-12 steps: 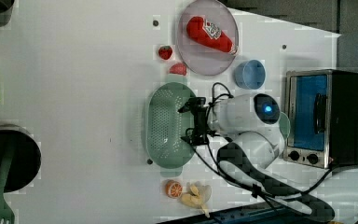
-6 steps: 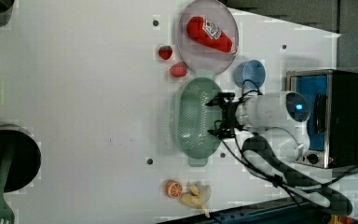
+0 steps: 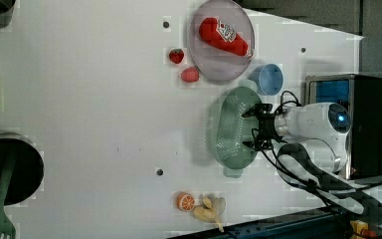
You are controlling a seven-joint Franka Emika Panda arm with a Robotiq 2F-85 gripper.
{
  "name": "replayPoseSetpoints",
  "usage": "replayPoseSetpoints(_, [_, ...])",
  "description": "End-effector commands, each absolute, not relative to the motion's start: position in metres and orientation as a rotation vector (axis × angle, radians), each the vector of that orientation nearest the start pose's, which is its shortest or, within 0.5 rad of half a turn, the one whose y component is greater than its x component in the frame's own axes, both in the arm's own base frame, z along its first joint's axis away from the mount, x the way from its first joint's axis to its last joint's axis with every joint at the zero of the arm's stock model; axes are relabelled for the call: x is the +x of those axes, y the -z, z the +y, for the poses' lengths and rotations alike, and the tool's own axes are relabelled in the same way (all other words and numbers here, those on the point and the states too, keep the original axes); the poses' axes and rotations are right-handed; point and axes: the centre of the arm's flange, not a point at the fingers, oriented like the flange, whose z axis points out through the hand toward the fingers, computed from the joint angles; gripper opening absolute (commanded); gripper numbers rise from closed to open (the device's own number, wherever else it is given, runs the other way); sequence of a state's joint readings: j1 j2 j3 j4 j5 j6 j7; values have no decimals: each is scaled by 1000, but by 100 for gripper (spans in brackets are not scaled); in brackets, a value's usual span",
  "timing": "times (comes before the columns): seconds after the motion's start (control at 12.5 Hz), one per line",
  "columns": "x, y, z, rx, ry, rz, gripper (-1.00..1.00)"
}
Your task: Drag strainer left to right.
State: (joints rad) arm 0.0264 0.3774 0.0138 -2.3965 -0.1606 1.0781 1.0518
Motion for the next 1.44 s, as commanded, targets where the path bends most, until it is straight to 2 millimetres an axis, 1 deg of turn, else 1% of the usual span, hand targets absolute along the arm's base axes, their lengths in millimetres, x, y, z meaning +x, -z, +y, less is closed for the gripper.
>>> replayPoseSetpoints(0.08, [485,-153,11,-2300,-21,2329,100])
replayPoseSetpoints(0.4, [485,-154,-28,-2336,-8,2319,100])
replayPoseSetpoints(0.64, [483,-155,-58,-2300,9,2373,100])
replayPoseSetpoints(0.88, [481,-157,-79,-2312,29,2364,100])
replayPoseSetpoints(0.96, [481,-157,-83,-2311,31,2368,100])
replayPoseSetpoints(1.04, [482,-158,-84,-2315,38,2358,100])
replayPoseSetpoints(1.12, [485,-163,-83,-2338,46,2324,100])
replayPoseSetpoints(1.2, [488,-172,-79,-2401,56,2240,100])
replayPoseSetpoints(1.28, [493,-186,-74,-2483,71,2122,100])
replayPoseSetpoints(1.36, [497,-204,-69,-2565,90,1995,100])
replayPoseSetpoints(1.44, [502,-228,-64,-2641,112,1867,100])
